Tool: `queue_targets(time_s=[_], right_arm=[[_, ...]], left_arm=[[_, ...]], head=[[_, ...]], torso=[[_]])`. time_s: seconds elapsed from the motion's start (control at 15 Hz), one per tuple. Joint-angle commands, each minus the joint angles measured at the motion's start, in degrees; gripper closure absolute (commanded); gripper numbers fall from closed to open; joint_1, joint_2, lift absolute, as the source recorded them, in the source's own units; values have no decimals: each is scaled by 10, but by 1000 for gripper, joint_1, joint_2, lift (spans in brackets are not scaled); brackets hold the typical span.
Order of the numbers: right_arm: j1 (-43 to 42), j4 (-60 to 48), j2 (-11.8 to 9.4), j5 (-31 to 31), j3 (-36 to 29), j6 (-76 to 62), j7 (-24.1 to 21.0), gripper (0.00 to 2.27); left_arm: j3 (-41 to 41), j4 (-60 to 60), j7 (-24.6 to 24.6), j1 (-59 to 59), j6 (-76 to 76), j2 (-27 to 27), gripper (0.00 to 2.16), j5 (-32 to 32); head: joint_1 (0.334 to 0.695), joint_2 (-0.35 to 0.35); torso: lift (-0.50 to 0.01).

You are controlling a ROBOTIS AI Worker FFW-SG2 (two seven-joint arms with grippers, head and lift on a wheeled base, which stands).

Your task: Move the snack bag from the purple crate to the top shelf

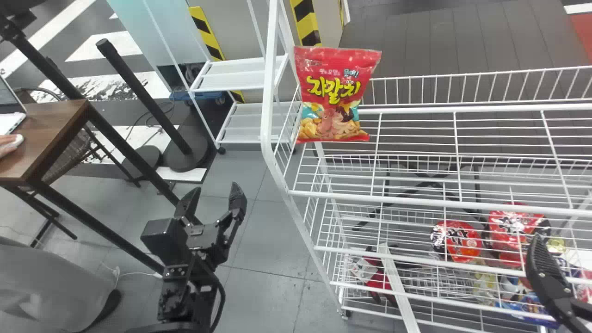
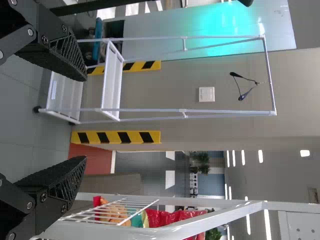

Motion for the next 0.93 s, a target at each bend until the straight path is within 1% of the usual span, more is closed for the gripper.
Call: queue_targets(time_s=[0.0,0.67,0.87], right_arm=[[-7,5,1,0,0,0,0,97],[-21,15,1,0,4,3,-1,97],[-23,21,1,0,6,2,-1,97]], left_arm=[[-4,6,0,-8,4,-2,319,-2],[-5,30,-2,-33,9,-2,313,-4],[-3,30,-2,-30,9,-2,259,-3]], head=[[695,350],[695,340],[695,341]], torso=[[0],[0],[0]])
